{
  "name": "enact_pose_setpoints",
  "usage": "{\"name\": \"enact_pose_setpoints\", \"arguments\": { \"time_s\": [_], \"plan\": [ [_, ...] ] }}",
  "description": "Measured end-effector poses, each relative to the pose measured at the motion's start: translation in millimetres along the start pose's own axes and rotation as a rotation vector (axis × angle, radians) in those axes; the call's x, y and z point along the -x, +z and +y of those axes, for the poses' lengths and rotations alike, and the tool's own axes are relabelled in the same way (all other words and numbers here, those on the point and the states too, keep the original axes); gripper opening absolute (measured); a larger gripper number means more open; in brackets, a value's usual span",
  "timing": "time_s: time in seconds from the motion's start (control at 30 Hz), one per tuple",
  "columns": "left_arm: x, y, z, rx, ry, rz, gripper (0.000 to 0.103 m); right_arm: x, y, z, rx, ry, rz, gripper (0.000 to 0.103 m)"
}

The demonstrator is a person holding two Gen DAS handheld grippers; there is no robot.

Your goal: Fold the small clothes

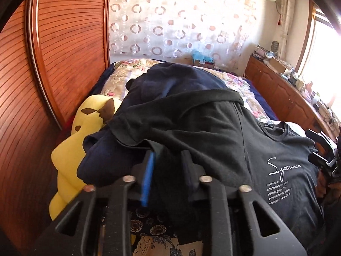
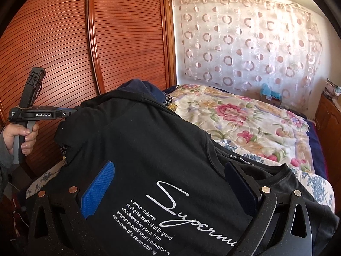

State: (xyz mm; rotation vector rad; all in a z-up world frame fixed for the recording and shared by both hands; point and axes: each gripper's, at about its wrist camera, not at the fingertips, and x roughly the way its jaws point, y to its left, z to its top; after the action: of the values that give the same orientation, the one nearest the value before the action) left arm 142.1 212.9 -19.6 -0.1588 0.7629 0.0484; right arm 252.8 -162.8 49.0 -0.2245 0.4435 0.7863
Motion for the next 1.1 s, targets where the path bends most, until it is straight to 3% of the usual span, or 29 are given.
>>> {"name": "enact_pose_setpoints", "arguments": {
  "time_s": [0.03, 0.17, 0.47, 0.67, 0.73, 0.87, 0.93, 1.03, 1.1],
  "plan": [
    [2, 2, -2, -0.014, 0.007, -0.004, 0.007, 2, -5, 1, -0.002, 0.001, -0.005, 0.103],
    [21, 11, -17, -0.058, -0.001, -0.058, 0.005, 2, -11, -1, -0.003, -0.003, -0.012, 0.103],
    [41, 39, -123, -0.241, -0.21, -0.122, 0.004, 23, -20, 2, -0.043, -0.047, -0.043, 0.103],
    [28, 38, -161, -0.313, -0.254, -0.109, 0.006, 37, -31, 8, -0.066, -0.094, -0.047, 0.103],
    [27, 35, -163, -0.324, -0.243, -0.108, 0.029, 38, -35, 11, -0.072, -0.102, -0.039, 0.103],
    [34, 26, -154, -0.312, -0.239, -0.125, 0.048, 34, -34, 16, -0.083, -0.108, -0.013, 0.103],
    [32, 21, -147, -0.302, -0.209, -0.114, 0.065, 30, -30, 16, -0.084, -0.087, -0.001, 0.103],
    [27, 11, -141, -0.293, -0.191, -0.109, 0.077, 21, -26, 22, -0.082, -0.044, 0.024, 0.097],
    [25, 2, -139, -0.283, -0.179, -0.101, 0.078, 11, -24, 27, -0.076, -0.016, 0.051, 0.093]
  ]
}}
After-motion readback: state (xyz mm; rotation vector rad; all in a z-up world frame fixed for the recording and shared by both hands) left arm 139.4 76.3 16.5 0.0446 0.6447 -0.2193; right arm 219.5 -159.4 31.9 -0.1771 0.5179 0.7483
